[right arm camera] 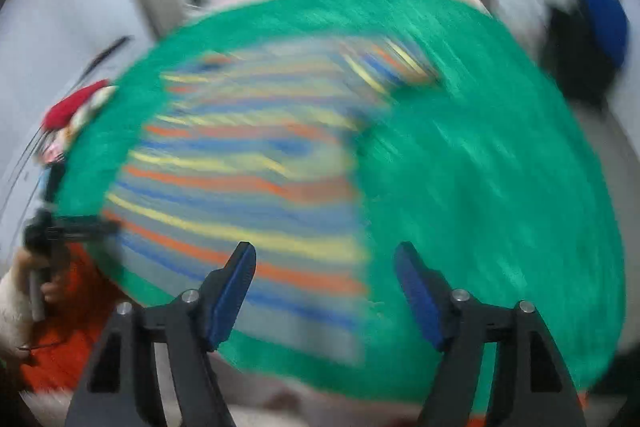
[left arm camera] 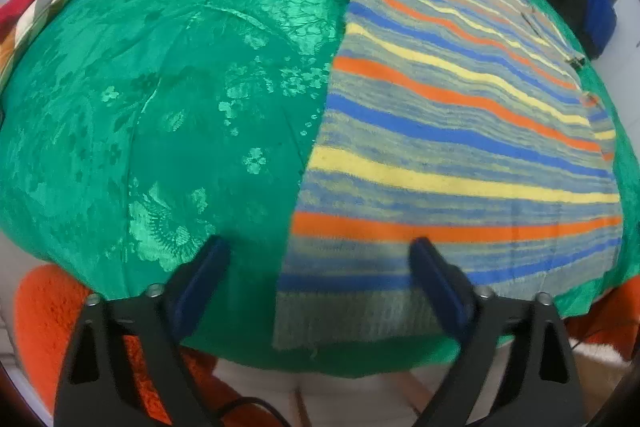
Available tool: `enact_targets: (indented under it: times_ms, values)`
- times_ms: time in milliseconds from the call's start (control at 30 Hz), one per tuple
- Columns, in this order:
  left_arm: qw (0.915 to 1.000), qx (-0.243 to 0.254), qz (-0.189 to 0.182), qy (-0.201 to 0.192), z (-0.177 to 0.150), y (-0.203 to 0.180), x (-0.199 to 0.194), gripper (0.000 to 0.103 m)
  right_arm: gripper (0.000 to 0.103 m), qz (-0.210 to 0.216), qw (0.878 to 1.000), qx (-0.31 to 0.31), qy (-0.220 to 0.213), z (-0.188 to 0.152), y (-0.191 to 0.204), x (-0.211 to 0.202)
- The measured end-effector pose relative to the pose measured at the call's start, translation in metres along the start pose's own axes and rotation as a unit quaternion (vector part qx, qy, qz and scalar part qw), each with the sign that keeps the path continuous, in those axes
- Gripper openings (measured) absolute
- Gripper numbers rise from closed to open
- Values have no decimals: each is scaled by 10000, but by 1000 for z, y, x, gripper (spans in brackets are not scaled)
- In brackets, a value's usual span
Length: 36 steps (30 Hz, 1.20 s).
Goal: Fold small clothes
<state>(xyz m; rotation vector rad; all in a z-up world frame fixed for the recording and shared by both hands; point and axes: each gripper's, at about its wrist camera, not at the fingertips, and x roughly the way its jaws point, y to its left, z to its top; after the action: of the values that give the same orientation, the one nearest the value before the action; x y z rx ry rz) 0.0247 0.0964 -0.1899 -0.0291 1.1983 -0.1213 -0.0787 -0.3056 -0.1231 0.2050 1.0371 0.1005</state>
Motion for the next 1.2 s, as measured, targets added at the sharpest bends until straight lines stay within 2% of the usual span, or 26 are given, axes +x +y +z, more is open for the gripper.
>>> enact_targets:
  times_ms: [33, 67, 100, 133, 167, 200, 233, 267, 367, 467, 533, 567, 633, 733, 833, 867, 900, 967, 1033, 1067, 1100, 1133, 1200]
  values:
    - [10000, -1, -21, -2, -2, -1, 0, 81, 71, 245, 9995, 71, 194, -6, -6, 11]
    - [10000, 16, -50, 7, -2, -2, -1, 69, 70, 488, 9983, 54, 329, -13, -6, 21]
    - [9999, 73, -71, 32, -3, -4, -3, 54, 69, 605, 9976, 5, 338, -15, 1, 28]
    - [9998, 142, -85, 63, -2, -6, -4, 44, 68, 760, 9966, -59, 322, -17, 6, 35]
    - [9996, 238, -107, 96, -4, -12, -5, 15, 60, 865, 9954, -122, 386, -17, 7, 41]
    - [9992, 355, -85, 155, -6, -16, -7, 4, 35, 789, 9949, -234, 590, -19, 10, 49]
    - [9988, 457, -69, 177, -9, -19, -12, 4, 15, 487, 9948, -321, 830, -18, 11, 60]
    - [9984, 535, -60, 173, -10, -20, -16, 3, 6, 354, 9945, -293, 942, -18, 10, 62]
    - [9966, 796, -181, 150, -17, -20, -40, 3, 5, 235, 9957, -231, 862, -14, 13, 35]
    - [9945, 1032, -38, 147, -27, -21, -46, 3, 5, 164, 9965, -216, 793, -17, 17, 14]
    - [9937, 1064, 126, 341, -30, -23, -23, 3, 5, 81, 9947, -145, 1011, -18, 13, 28]
    - [9937, 1028, 155, 424, -31, -22, -14, 3, 5, -51, 9924, -94, 1228, -24, 9, 50]
    - [9936, 1024, 252, 403, -33, -24, -3, 3, 5, -71, 9897, 118, 1423, -36, 0, 76]
    - [9937, 1014, 338, 348, -35, -28, -5, 5, 5, -84, 9905, 317, 1333, -34, -3, 85]
    - [9939, 972, 409, 317, -38, -27, -13, 16, 6, -149, 9917, 288, 1246, -34, 3, 87]
    - [9941, 935, 442, 316, -37, -26, -17, 34, 11, -107, 9919, 299, 1226, -35, 5, 85]
    - [9944, 878, 514, 294, -38, -24, -23, 58, 19, -72, 9917, 333, 1238, -37, 6, 81]
    - [9960, 728, 514, 96, -38, -20, -42, 74, 31, -131, 9910, 414, 1268, -39, 5, 68]
    - [9974, 599, 359, -155, -36, -16, -64, 74, 45, -340, 9930, 383, 1066, -42, 7, 52]
    - [9977, 538, 317, -256, -32, -13, -73, 75, 55, -535, 9944, 304, 856, -43, 10, 40]
    - [9976, 427, 274, -468, -28, -11, -86, 78, 60, -654, 9948, 255, 744, -45, 9, 33]
    - [9971, 357, 263, -613, -28, -7, -96, 80, 60, -799, 9948, 176, 602, -45, 12, 26]
    - [9946, 201, 266, -985, -19, -7, -114, 92, 60, -939, 9950, 9, 346, -41, 18, 13]
